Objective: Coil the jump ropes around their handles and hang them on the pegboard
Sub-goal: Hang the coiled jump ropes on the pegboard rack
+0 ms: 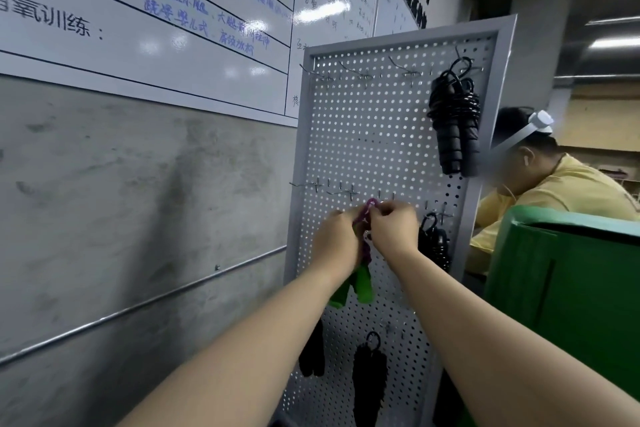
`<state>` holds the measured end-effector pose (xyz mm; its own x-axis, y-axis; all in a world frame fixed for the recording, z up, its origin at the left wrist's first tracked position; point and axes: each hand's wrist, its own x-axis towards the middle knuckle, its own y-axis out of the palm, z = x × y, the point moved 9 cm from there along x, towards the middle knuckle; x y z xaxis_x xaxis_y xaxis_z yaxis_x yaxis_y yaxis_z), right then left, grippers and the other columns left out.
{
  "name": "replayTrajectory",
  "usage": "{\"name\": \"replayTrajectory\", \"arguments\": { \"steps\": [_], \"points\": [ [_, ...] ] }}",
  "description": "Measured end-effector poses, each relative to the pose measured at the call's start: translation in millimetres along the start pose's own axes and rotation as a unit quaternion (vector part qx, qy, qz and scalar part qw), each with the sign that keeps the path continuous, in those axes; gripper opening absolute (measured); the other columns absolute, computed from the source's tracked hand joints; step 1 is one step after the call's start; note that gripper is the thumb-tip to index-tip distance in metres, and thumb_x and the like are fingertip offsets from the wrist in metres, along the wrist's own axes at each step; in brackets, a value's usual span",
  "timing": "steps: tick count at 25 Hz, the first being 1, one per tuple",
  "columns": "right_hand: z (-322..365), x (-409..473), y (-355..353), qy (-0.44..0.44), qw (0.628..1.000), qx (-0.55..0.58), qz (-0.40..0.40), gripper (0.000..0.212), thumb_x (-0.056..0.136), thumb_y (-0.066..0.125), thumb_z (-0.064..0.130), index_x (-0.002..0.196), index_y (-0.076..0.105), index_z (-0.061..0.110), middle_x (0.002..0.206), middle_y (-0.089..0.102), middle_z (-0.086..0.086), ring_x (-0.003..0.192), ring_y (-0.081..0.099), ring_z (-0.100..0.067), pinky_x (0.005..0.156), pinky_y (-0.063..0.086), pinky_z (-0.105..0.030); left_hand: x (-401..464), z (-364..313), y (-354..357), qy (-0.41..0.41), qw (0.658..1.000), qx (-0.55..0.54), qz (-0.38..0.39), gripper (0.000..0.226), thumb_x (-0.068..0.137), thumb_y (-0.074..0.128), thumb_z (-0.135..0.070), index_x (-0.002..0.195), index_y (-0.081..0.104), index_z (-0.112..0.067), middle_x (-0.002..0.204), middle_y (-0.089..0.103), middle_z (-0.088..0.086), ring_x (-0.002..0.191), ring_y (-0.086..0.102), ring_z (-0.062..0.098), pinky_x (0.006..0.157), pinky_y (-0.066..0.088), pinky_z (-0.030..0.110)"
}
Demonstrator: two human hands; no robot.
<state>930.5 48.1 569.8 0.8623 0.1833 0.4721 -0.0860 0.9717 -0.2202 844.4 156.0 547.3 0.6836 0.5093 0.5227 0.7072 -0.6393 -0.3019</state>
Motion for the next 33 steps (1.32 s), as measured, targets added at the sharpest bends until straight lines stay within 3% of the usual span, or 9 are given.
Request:
{"name": "replayTrajectory", "arguments": {
  "steps": [2,6,11,14,16,20,25,29,33],
  "points": [
    [3,3,-2,0.001,1.000,-0.010,0.003,0.017,0.100,0.061,0.020,0.097,0.073,0.007,0.083,0.072,-0.009,0.074,0.069,-0.026,0.062,0.053,-0.032,0,-1,3,-0.025,0.998,-0.058,0.004,0.026,0.102,0.053,-0.035,0.100,0.079,-0.035,0.083,0.075,0.009,0.068,0.072,0.030,0.070,0.060,0.056],
    [10,9,-6,-0.021,0.999,-0.046,0.013,0.019,0.102,0.058,0.024,0.099,0.070,0.009,0.081,0.071,-0.009,0.069,0.067,-0.024,0.055,0.046,-0.027,-2,-15,4,0.005,0.999,-0.027,0.026,0.025,0.107,0.049,-0.037,0.109,0.073,-0.042,0.080,0.076,0.006,0.061,0.074,0.021,0.060,0.064,0.039],
    [11,11,7,-0.033,0.992,-0.111,0.044,0.022,0.102,0.056,0.026,0.096,0.067,0.009,0.075,0.069,-0.008,0.060,0.062,-0.021,0.049,0.038,-0.025,5,-8,-7,0.001,0.998,0.055,0.017,0.025,0.106,0.048,-0.036,0.107,0.073,-0.037,0.083,0.074,-0.008,0.071,0.068,0.005,0.059,0.049,0.021],
    [14,14,3,-0.040,0.989,-0.135,0.044,0.024,0.102,0.054,0.023,0.090,0.068,0.008,0.070,0.067,-0.008,0.056,0.060,-0.021,0.050,0.040,-0.026,11,-9,-10,0.012,0.997,0.079,0.019,0.030,0.106,0.047,-0.029,0.124,0.070,-0.038,0.103,0.074,-0.008,0.089,0.068,0.013,0.074,0.053,0.030],
    [14,18,3,-0.032,0.990,-0.132,0.032,0.021,0.101,0.054,0.020,0.090,0.067,0.008,0.075,0.068,-0.010,0.061,0.064,-0.023,0.053,0.049,-0.030,15,-10,-11,0.016,0.996,0.083,0.017,0.033,0.105,0.047,-0.026,0.127,0.069,-0.037,0.109,0.075,-0.005,0.093,0.068,0.017,0.080,0.054,0.034],
    [18,21,7,-0.018,0.991,-0.131,0.020,0.019,0.100,0.055,0.024,0.099,0.063,0.007,0.097,0.067,-0.018,0.074,0.070,-0.031,0.068,0.063,-0.044,24,-7,-7,-0.008,0.996,0.086,0.019,0.034,0.107,0.046,-0.026,0.132,0.068,-0.031,0.116,0.073,0.000,0.088,0.061,0.018,0.071,0.044,0.029],
    [25,26,1,-0.004,0.993,-0.114,0.018,0.019,0.097,0.058,0.022,0.095,0.063,0.004,0.091,0.068,-0.017,0.070,0.072,-0.032,0.064,0.063,-0.040,32,-4,-4,-0.036,0.999,0.025,0.029,0.032,0.106,0.049,-0.022,0.130,0.071,-0.024,0.120,0.074,0.004,0.101,0.067,0.022,0.085,0.048,0.028],
    [15,26,7,-0.004,0.993,-0.113,0.028,0.019,0.092,0.060,0.029,0.095,0.065,0.011,0.095,0.069,-0.017,0.068,0.072,-0.028,0.065,0.064,-0.045,29,-5,-4,-0.030,0.998,0.027,0.047,0.031,0.106,0.051,-0.021,0.129,0.071,-0.021,0.118,0.071,-0.001,0.099,0.063,0.019,0.080,0.042,0.025],
    [20,25,6,-0.020,0.991,-0.127,0.023,0.019,0.093,0.060,0.034,0.088,0.067,0.016,0.091,0.069,-0.014,0.066,0.072,-0.027,0.064,0.064,-0.044,30,5,-4,-0.071,0.996,-0.041,0.036,0.022,0.105,0.054,-0.019,0.119,0.070,-0.022,0.117,0.073,0.004,0.099,0.067,0.022,0.072,0.049,0.026]
  ]
}}
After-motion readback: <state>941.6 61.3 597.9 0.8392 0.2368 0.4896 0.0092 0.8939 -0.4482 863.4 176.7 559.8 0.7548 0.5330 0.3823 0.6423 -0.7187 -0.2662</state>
